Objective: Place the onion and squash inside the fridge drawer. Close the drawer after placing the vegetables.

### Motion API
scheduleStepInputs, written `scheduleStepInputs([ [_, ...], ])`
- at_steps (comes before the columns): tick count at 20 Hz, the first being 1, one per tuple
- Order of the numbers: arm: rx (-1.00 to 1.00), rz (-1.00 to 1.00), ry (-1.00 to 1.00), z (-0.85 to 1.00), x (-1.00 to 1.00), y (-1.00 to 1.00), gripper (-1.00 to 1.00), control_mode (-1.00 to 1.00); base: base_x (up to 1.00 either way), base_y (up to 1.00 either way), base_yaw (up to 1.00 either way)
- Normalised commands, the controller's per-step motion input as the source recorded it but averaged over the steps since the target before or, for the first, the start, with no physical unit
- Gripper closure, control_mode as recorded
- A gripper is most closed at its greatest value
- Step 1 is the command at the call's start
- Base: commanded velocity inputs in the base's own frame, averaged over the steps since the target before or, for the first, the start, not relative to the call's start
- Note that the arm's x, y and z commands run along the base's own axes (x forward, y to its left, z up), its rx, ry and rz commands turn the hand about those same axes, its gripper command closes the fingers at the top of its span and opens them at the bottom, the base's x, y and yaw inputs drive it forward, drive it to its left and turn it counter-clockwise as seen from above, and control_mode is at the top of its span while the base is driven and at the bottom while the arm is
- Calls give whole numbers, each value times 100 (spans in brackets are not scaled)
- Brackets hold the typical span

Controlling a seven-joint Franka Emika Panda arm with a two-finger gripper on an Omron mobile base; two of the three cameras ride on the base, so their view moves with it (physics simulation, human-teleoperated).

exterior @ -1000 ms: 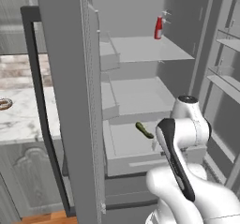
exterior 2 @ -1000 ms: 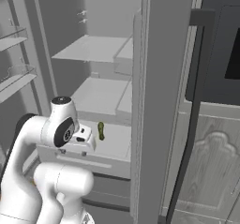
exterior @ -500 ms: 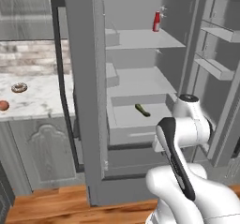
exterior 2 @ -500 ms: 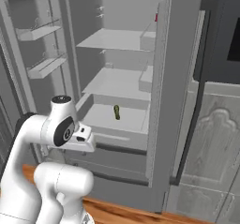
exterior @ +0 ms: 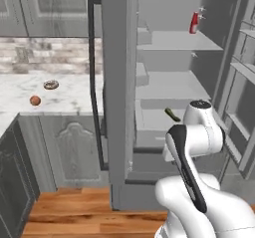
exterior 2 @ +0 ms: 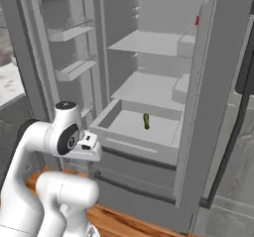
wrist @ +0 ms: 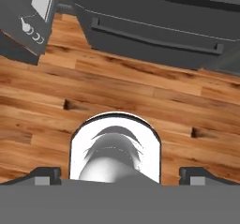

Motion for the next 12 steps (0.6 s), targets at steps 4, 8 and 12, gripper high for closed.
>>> scheduleStepInputs([
  [4,0,0,0,0,0,0,-100,100,-8,-96,51],
  [8,0,0,0,0,0,0,-100,100,-8,-79,60],
  [12,0,0,0,0,0,0,-100,100,-28,4,76],
])
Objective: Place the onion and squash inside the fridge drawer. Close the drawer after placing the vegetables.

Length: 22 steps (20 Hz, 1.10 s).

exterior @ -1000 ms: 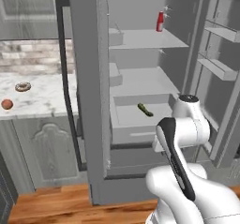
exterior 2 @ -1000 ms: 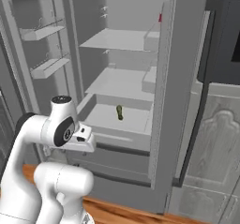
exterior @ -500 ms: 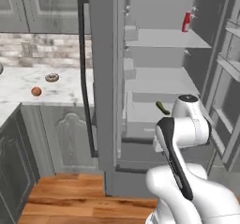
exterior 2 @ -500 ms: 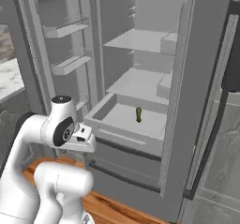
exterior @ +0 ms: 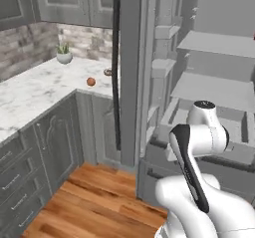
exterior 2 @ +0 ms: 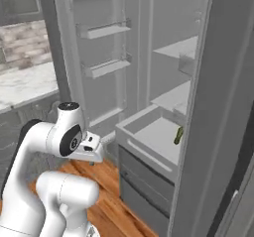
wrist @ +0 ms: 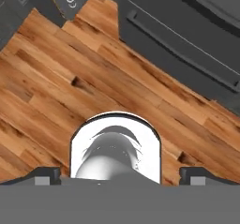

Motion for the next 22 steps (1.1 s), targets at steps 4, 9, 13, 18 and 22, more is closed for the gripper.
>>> scheduleStepInputs([
  [4,0,0,0,0,0,0,-100,100,-16,42,76],
  [9,0,0,0,0,0,0,-100,100,38,54,58],
  [13,0,0,0,0,0,0,-100,100,100,47,27],
  [18,0,0,0,0,0,0,-100,100,98,32,-24],
  [22,0,0,0,0,0,0,-100,100,74,39,-79],
])
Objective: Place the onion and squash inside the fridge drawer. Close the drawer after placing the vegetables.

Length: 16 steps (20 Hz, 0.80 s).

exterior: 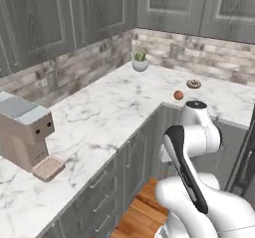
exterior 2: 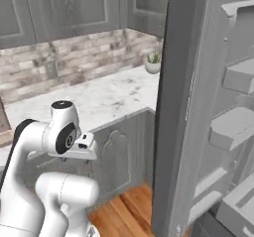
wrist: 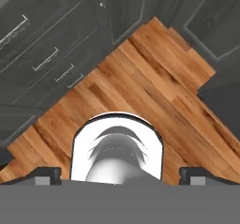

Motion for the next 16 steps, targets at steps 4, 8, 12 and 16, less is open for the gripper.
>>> scheduleStepInputs([
  [4,0,0,0,0,0,0,-100,100,67,36,-78],
  [8,0,0,0,0,0,0,-100,100,74,-4,-49],
  [12,0,0,0,0,0,0,-100,100,75,-4,-30],
  [16,0,0,0,0,0,0,-100,100,82,11,-29],
])
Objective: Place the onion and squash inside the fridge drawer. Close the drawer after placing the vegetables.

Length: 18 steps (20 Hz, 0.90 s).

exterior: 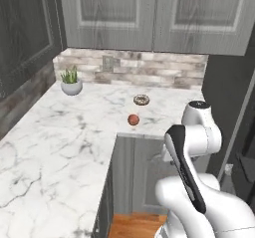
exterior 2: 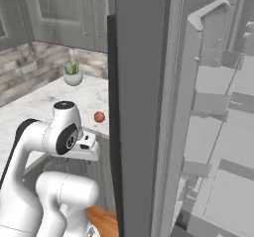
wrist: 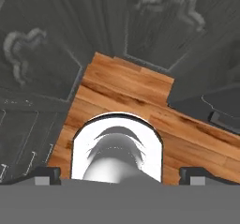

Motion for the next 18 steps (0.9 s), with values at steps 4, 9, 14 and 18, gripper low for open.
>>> scheduleStepInputs([
  [4,0,0,0,0,0,0,-100,100,82,30,-24],
  [9,0,0,0,0,0,0,-100,100,71,29,-22],
  [14,-1,-14,4,0,97,49,-100,-100,0,0,0],
  [18,0,-4,0,-2,100,17,-100,-100,0,0,0],
])
